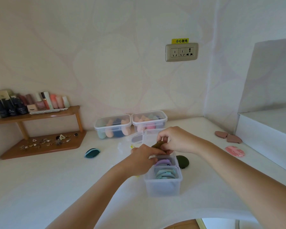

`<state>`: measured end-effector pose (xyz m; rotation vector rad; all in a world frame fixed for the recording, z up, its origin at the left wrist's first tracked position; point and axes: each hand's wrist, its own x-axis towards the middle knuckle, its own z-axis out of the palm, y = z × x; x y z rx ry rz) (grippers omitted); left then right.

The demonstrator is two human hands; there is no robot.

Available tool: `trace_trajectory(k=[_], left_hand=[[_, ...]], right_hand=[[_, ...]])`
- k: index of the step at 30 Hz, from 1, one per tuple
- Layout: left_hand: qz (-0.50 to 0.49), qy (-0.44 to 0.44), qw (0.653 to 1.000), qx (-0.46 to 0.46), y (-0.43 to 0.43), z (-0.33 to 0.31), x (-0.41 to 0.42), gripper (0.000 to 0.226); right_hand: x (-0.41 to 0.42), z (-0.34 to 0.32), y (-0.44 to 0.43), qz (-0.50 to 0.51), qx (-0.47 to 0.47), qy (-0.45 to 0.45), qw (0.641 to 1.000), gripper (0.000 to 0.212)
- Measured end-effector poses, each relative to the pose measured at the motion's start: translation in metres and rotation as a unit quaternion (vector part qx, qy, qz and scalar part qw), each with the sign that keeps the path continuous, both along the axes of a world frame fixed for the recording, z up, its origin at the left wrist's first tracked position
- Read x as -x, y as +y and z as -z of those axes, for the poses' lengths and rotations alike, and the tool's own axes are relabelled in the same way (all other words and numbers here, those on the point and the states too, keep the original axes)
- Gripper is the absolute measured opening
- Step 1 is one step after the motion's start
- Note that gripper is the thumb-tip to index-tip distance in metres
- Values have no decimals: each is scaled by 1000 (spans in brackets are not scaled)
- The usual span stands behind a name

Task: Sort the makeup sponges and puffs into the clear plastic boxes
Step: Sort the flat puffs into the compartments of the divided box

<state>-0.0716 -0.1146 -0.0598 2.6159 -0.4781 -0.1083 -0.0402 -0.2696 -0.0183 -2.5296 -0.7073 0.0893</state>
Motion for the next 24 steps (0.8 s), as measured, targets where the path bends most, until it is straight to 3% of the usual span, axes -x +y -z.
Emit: trace_trajectory(k=[4, 8, 11, 16, 21, 24], left_hand=[[-24, -35, 998, -56, -5, 2, 1, 35], [-19, -42, 998, -50, -3, 1, 4, 34], [-7, -52, 998, -23, -2, -1, 9, 32], [15, -69, 997, -44, -4, -4, 9, 32], [10, -83, 996, -37, -6, -5, 11, 33], [-2, -87, 995, -42, -7, -4, 10, 34]], right_hand=[[3, -5, 9, -11, 103, -24, 994, 26], [4, -9, 16, -21, 195, -41, 980, 21], [6, -5, 13, -5, 214, -50, 976, 10], [12, -5, 6, 1, 242, -82, 967, 22], [7, -12, 3, -7, 272, 36, 962, 32], [3, -5, 3, 10, 269, 14, 963, 26]])
